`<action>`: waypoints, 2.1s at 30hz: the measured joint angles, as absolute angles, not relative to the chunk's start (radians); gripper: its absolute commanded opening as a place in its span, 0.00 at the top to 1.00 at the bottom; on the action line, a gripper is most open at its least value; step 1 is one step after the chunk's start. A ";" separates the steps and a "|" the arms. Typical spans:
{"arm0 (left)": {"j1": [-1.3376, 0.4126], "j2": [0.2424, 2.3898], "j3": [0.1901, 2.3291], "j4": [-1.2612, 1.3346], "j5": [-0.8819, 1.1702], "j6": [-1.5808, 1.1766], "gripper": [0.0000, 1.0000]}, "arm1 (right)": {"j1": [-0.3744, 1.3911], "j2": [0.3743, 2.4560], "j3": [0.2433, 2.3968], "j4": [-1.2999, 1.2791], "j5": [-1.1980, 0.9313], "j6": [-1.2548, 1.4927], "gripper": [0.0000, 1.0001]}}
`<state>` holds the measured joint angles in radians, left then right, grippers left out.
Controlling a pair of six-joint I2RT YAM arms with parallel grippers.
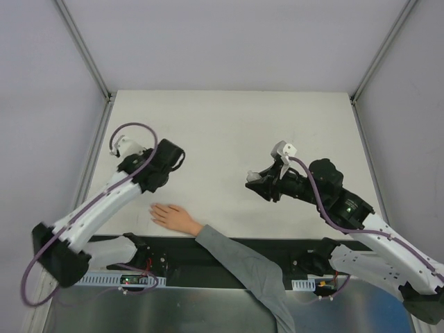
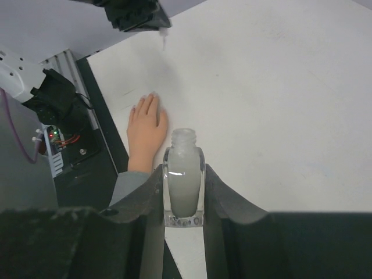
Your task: Paint the nails
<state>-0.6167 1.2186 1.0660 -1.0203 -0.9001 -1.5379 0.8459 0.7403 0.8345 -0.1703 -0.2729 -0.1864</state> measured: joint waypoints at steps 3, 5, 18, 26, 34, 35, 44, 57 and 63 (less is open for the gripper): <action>-0.622 0.962 0.981 -0.706 -0.739 -1.231 1.00 | 0.841 0.793 0.837 -0.134 -0.357 -0.176 1.00; -0.622 0.826 0.929 -0.539 -0.579 -1.046 1.00 | 0.840 0.860 0.851 -0.107 -0.433 -0.157 0.99; -0.764 0.865 0.956 0.026 0.117 -0.486 1.00 | 0.840 1.116 0.899 0.140 -0.669 0.036 1.00; -0.819 0.854 0.889 0.260 0.134 -0.450 1.00 | 0.818 1.067 0.892 0.203 -0.630 0.064 1.00; -0.833 0.866 0.873 0.341 0.131 -0.454 1.00 | 0.791 1.046 0.886 0.229 -0.609 0.081 1.00; -0.833 0.866 0.871 0.349 0.131 -0.455 1.00 | 0.791 1.046 0.886 0.232 -0.609 0.083 1.00; -0.839 0.866 0.867 0.388 0.121 -0.459 1.00 | 0.791 1.030 0.876 0.247 -0.609 0.090 1.00; -0.839 0.886 0.867 0.412 0.122 -0.485 1.00 | 0.791 1.027 0.874 0.250 -0.606 0.094 1.00; -0.839 0.886 0.867 0.415 0.122 -0.492 1.00 | 0.791 1.014 0.874 0.252 -0.600 0.096 1.00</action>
<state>-0.8391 0.8856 0.8665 0.4149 0.1219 -0.4919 0.7914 1.0142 0.8742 0.2516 -0.5999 0.0963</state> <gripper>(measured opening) 0.087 0.280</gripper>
